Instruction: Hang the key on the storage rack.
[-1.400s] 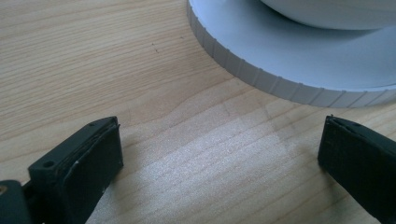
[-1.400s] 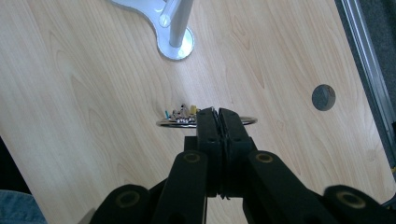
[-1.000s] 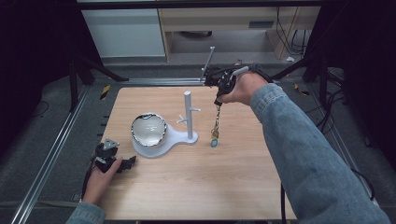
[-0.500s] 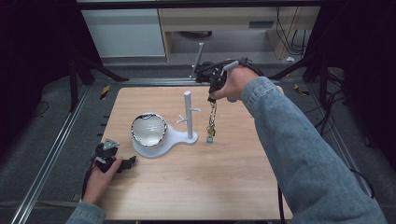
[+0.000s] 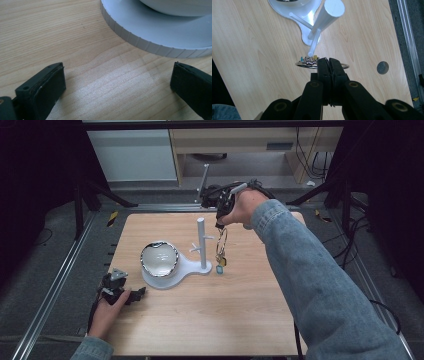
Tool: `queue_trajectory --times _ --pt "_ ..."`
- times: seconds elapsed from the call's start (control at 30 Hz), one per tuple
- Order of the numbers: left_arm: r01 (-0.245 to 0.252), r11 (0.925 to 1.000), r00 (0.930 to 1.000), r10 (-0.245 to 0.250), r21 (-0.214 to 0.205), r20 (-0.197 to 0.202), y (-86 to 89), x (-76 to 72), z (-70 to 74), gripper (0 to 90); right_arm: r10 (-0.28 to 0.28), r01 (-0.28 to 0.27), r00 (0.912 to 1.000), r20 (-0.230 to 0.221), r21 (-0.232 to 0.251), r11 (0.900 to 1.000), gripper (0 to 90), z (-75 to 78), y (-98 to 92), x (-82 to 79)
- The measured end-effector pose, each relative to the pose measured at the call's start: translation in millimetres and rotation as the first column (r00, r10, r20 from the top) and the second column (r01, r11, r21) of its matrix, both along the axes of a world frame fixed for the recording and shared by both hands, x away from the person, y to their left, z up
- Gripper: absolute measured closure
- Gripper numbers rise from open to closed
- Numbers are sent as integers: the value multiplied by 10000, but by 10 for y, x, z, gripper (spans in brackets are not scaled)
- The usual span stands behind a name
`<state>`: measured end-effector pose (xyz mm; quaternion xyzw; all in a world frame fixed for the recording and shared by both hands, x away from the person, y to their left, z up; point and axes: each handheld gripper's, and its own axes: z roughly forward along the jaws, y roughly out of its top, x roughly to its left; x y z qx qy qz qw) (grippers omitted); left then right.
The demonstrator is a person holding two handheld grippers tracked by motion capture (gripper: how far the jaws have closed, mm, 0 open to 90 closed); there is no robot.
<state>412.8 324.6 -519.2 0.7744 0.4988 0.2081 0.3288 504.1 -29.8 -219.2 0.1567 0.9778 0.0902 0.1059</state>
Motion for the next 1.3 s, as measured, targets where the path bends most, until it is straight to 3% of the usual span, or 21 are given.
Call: queue_trajectory --times 0.47,0.9,1.3 --pt "1 10000 10000 -1 3 1 0 0 0 0 229 -229 9997 109 -5 9997 887 98 156 -20" --pt "-17 10000 10000 17 -24 15 -2 0 -1 0 251 -250 9997 -77 134 9996 887 -51 230 71" --pt "7 10000 10000 -7 4 1 0 2 0 0 162 -155 9996 -232 305 9994 884 -150 178 128"
